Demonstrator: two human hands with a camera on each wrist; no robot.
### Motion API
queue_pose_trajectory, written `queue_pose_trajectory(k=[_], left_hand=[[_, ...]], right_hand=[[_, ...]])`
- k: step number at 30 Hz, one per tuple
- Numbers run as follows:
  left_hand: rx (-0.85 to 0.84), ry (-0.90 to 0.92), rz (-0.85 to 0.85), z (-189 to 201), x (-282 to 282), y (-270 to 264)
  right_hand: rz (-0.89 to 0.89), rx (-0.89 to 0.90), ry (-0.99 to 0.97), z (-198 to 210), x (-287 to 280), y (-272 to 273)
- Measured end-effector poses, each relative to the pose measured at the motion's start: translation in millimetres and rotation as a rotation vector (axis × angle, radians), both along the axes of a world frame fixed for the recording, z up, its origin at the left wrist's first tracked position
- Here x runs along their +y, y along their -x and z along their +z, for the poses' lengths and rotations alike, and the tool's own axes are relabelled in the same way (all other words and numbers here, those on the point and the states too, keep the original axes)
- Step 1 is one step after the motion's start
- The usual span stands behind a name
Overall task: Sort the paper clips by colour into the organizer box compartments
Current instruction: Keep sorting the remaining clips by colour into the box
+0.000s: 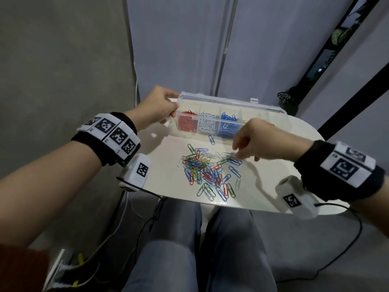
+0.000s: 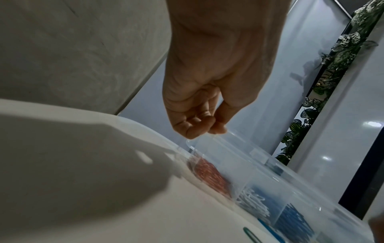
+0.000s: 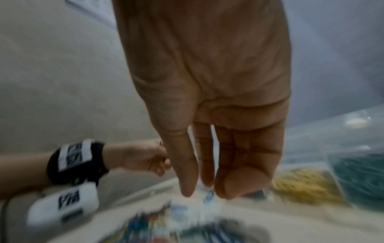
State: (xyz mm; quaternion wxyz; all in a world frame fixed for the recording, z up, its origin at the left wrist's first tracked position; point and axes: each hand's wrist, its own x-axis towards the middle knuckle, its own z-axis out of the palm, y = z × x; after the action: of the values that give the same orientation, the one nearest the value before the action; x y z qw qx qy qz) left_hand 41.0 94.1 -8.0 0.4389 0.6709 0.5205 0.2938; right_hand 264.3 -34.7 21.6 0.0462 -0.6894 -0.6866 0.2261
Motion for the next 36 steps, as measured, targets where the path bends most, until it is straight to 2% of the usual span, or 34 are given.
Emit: queue_pose_trajectory(k=[3, 16, 21, 26, 29, 36], left_hand=[[-0.010, 0.006, 0.002, -1.2, -0.4, -0.5], [-0.040, 0.020, 0.012, -2.6, 0.6, -1.0], [-0.038, 0.020, 0.013, -3.2, 1.0, -1.1], [-0.040, 0.019, 0.014, -2.5, 0.9, -0.8], [-0.042, 0.018, 0.015, -2.1, 0.4, -1.3], [0.006, 0.001, 0.019, -3.9, 4.3, -1.6]], right_hand=[[0.045, -0.134, -0.042, -19.3, -3.4, 0.8], [0.072, -0.046, -0.047, -27.2, -5.3, -3.0], [-0.016, 0.159, -0.102, -14.5, -2.8, -10.1], [-0.175, 0.389, -0.281, 17.4, 7.5, -8.1], [-0.238, 0.455, -0.372, 29.4, 24.6, -7.6], [-0.367, 0.552, -0.301, 20.4, 58.7, -11.6]])
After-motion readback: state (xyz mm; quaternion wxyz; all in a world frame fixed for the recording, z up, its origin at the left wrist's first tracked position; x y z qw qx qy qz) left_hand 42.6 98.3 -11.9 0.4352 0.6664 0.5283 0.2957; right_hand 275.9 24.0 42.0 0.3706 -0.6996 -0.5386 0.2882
